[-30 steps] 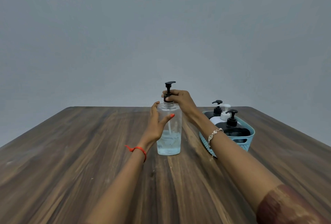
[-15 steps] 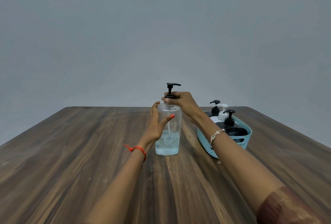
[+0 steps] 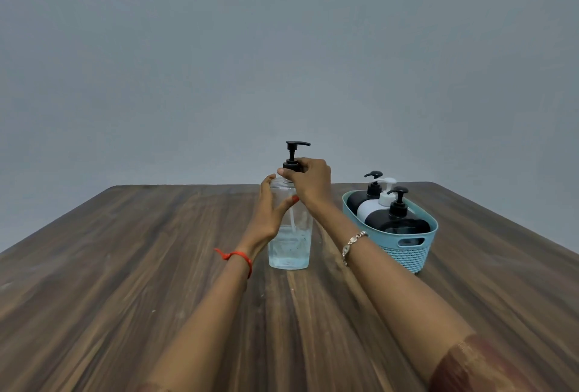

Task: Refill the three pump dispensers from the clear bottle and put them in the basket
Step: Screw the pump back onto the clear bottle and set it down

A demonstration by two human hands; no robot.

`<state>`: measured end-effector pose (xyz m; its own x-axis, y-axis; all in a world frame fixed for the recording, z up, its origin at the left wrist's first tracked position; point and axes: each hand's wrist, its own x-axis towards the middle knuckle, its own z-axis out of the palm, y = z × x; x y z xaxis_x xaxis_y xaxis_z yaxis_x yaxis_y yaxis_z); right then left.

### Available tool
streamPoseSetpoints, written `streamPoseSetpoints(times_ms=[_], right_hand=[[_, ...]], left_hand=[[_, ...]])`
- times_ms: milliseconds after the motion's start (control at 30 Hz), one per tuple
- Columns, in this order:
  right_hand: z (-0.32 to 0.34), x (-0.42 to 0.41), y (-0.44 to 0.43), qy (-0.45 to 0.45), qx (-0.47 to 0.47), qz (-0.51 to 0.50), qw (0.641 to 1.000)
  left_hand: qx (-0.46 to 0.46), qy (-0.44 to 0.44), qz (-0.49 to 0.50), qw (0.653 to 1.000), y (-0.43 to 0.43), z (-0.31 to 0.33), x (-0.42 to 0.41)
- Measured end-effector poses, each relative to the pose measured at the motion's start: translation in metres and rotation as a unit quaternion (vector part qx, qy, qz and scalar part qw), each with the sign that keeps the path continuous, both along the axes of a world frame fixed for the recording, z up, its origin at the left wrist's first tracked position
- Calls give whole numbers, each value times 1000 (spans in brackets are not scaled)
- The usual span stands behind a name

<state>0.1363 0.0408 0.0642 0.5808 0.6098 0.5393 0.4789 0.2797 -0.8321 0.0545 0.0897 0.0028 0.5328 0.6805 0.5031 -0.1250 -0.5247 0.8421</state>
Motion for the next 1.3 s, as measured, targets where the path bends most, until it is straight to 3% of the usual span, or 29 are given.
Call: streamPoseSetpoints(times_ms=[233, 367, 533, 633, 767, 933, 1167, 1300], right_hand=[[-10, 6, -9, -21, -1, 60, 998], [-20, 6, -18, -34, -47, 77, 995], [-49, 3, -31, -26, -87, 51, 994], [-75, 2, -38, -15, -90, 96, 991], [-101, -5, -43, 7, -118, 65, 991], [-100, -16, -44, 55, -104, 21, 993], [-92, -24, -74, 57, -96, 5, 994], [-72, -24, -93, 12, -81, 3, 997]], left_hand=[[-29, 10, 4, 1000, -9, -1, -2], [-36, 10, -7, 999, -15, -8, -7], [-54, 34, 4, 998, -27, -41, -15], [-85, 23, 26, 996, -25, -48, -14], [-102, 9, 108, 989, -23, -52, -14], [-110, -4, 142, 984, -32, -48, -19], [-102, -23, 121, 987, -54, -42, -31], [-92, -44, 120, 988, -78, -19, -33]])
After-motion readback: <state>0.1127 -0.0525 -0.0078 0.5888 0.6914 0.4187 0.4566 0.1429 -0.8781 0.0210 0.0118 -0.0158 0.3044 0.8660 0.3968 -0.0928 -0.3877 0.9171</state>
